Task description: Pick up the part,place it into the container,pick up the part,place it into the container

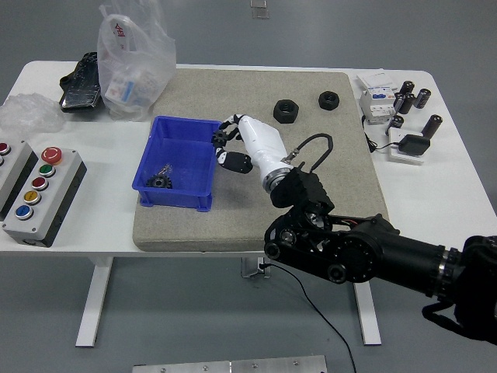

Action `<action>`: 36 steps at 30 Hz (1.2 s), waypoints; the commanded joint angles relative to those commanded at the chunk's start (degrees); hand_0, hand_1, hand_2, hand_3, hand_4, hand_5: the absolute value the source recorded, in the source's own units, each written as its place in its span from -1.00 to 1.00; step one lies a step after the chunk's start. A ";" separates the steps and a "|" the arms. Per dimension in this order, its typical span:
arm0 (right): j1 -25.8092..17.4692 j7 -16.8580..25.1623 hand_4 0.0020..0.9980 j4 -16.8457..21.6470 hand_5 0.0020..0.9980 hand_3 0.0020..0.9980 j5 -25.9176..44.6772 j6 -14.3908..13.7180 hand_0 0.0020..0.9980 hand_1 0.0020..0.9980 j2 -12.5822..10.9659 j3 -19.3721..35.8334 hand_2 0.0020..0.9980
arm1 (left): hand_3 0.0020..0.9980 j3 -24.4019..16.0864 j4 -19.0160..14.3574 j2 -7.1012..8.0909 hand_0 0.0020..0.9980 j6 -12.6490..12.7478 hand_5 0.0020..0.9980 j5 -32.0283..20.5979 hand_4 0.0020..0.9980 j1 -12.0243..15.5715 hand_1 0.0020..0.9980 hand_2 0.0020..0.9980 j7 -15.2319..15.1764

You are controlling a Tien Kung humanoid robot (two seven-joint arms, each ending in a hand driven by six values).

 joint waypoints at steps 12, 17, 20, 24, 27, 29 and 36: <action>0.98 -3.38 0.08 2.44 -0.36 0.43 -3.39 5.73 0.02 0.39 0.73 -1.76 0.45 | 0.23 -0.11 0.00 0.11 0.38 -0.15 -0.68 0.08 0.12 -0.01 0.15 0.09 0.15; 0.79 -3.41 0.17 2.08 -0.36 0.46 -2.80 6.23 0.03 0.40 0.73 -1.60 0.47 | 0.23 -0.20 0.00 0.12 0.38 -0.19 -0.68 0.20 0.12 -0.02 0.15 0.09 0.17; 0.71 -3.33 0.17 2.04 -0.36 0.46 -2.78 6.22 0.03 0.40 0.73 -1.43 0.47 | 0.23 -0.23 0.00 0.14 0.38 -0.21 -0.68 0.24 0.12 -0.04 0.15 0.09 0.17; 0.55 -2.90 0.32 1.88 -0.26 0.49 -2.11 5.89 0.02 0.40 0.71 -1.22 0.48 | 0.23 -0.21 0.00 0.14 0.38 -0.24 -0.68 0.26 0.12 -0.06 0.15 0.09 0.14; 0.48 -2.77 0.32 1.85 -0.26 0.49 -1.94 5.89 0.02 0.40 0.70 -1.08 0.48 | 0.23 -0.26 0.00 0.15 0.38 -0.23 -0.68 0.33 0.12 -0.03 0.15 0.09 0.16; 0.46 -2.75 0.35 1.83 -0.28 0.51 -1.86 5.97 0.03 0.40 0.70 -1.04 0.49 | 0.23 -0.30 0.00 0.15 0.38 -0.23 -0.68 0.39 0.12 -0.01 0.15 0.09 0.18; 0.01 -2.32 0.37 1.82 -0.27 0.51 -1.96 5.37 0.02 0.40 0.51 -0.23 0.49 | 0.23 -0.29 0.00 0.17 0.38 -0.25 -0.68 0.46 0.11 0.01 0.15 0.09 0.13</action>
